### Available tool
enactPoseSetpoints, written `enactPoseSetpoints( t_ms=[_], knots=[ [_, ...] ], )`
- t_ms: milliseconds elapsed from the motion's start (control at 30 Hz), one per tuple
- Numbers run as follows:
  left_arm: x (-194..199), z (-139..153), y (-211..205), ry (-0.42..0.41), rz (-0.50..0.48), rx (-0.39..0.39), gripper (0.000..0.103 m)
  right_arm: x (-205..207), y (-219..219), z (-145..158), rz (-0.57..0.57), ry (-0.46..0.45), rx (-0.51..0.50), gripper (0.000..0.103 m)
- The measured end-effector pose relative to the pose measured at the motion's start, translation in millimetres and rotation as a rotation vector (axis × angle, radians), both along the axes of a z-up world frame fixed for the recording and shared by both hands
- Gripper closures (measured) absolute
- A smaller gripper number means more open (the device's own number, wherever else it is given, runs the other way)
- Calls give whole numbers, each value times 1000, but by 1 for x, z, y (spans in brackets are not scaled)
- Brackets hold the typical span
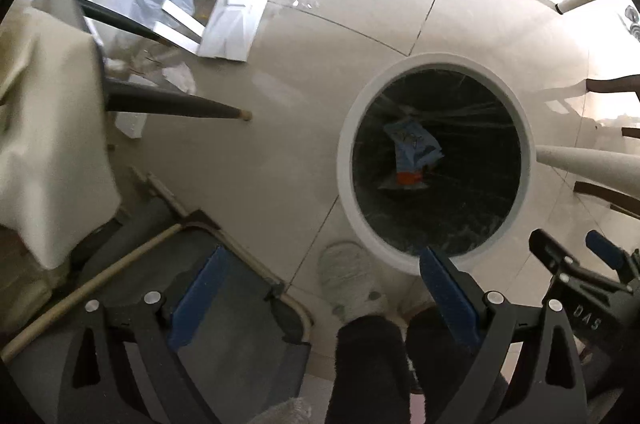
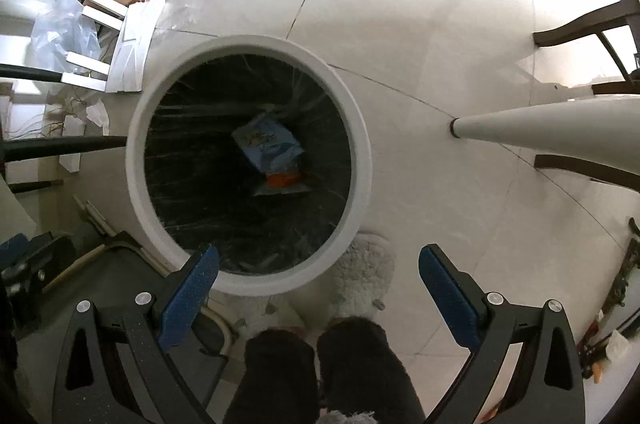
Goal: Collect trash
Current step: 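Carry the carton and bag to the white bin and open both grippers, then raise both tools from the bin back toward the table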
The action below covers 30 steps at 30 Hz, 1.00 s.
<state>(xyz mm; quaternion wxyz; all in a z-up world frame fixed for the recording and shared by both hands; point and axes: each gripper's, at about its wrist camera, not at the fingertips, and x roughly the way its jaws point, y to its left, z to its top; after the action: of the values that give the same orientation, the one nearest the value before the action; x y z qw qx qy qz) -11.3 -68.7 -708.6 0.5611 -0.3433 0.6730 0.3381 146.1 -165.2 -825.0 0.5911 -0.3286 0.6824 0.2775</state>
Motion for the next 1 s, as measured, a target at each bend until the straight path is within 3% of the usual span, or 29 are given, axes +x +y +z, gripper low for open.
enactPoseSetpoints(
  t_ms=[167,300,367,800,1000],
  knots=[
    [-1,47,-5,-20,5,28,4,-3,-6,39,-3,-14,-2,2],
    [-5,81,-5,-35,9,34,4,-7,-11,87,-7,-24,4,2],
    [-9,111,-7,-41,5,40,4,-9,-13,113,-10,-28,9,2],
    [-34,283,-28,-99,-40,70,4,-35,-20,324,0,-31,104,2],
    [-37,365,-25,-152,-33,143,4,-42,-23,407,-26,-40,174,2]
  ],
)
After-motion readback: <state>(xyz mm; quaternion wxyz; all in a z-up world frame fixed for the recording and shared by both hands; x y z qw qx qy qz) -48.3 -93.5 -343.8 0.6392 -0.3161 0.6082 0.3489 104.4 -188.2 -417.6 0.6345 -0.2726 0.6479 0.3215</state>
